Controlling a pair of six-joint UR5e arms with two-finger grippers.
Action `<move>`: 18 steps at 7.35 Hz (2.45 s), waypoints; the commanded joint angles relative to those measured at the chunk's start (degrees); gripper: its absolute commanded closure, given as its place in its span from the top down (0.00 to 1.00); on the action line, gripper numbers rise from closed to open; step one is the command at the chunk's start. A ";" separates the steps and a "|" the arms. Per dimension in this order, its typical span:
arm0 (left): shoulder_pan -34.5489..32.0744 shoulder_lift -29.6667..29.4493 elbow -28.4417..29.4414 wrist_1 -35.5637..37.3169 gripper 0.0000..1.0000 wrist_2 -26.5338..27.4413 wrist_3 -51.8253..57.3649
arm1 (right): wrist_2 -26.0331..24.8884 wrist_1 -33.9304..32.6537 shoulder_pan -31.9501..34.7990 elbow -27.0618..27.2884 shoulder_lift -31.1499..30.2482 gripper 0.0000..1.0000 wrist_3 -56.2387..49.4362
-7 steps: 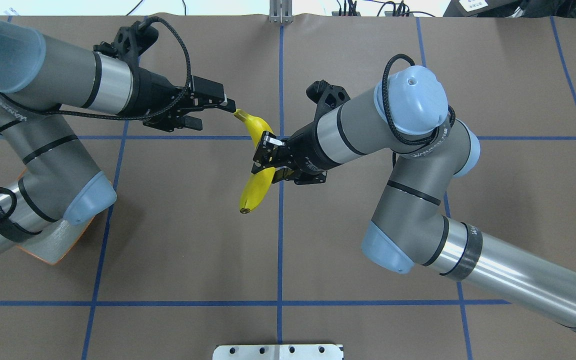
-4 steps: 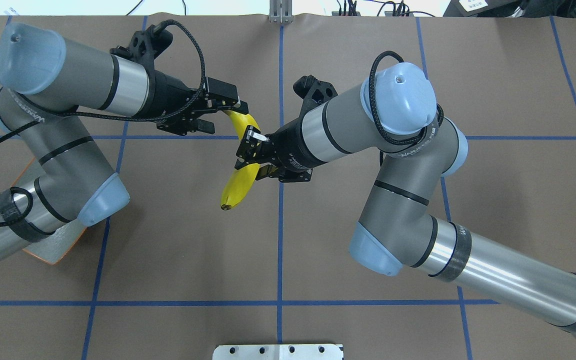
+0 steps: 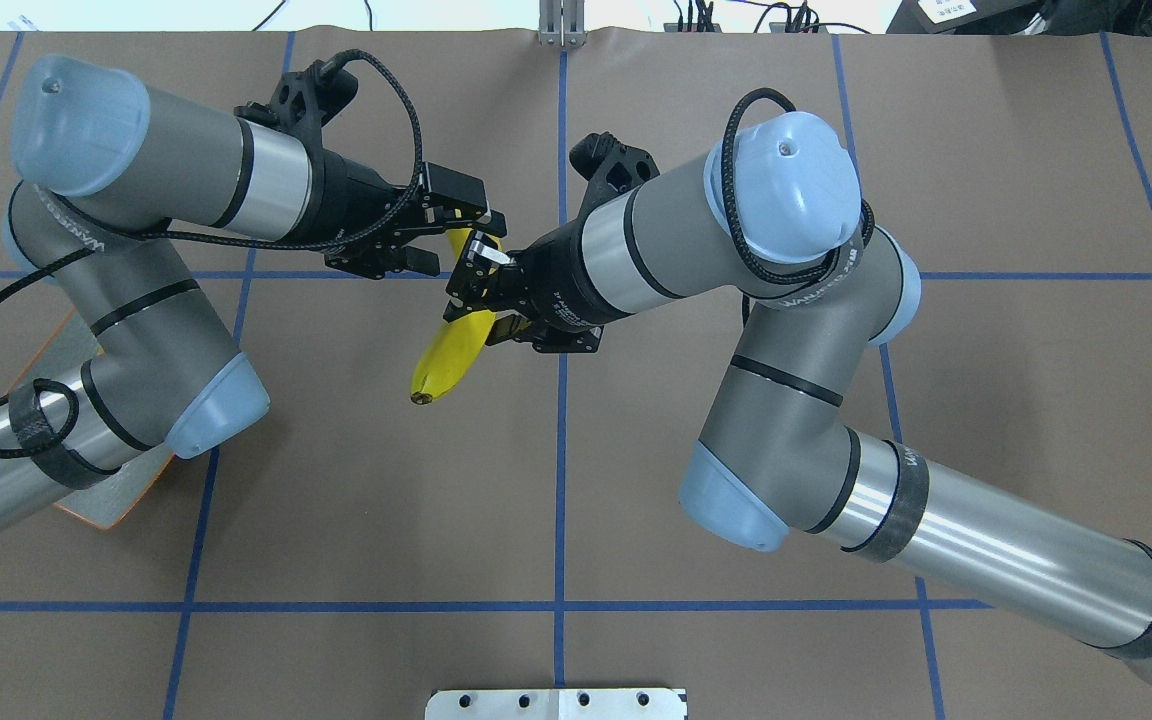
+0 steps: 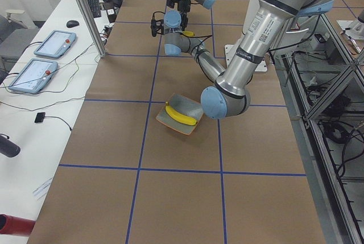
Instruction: Transfer all bananas from basket to plate
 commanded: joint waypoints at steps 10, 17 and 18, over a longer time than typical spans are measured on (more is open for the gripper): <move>0.77 0.95 -0.30 0.79 0.00 -0.63 -1.86 | -2.66 0.18 -0.02 7.61 -5.53 1.00 0.18; -5.83 23.59 -4.07 11.42 0.00 -3.82 33.60 | -6.79 0.18 0.42 10.63 -13.29 1.00 -0.26; -6.09 25.98 -4.51 11.77 0.00 -3.28 37.39 | -7.05 0.18 0.33 10.63 -13.29 1.00 -0.26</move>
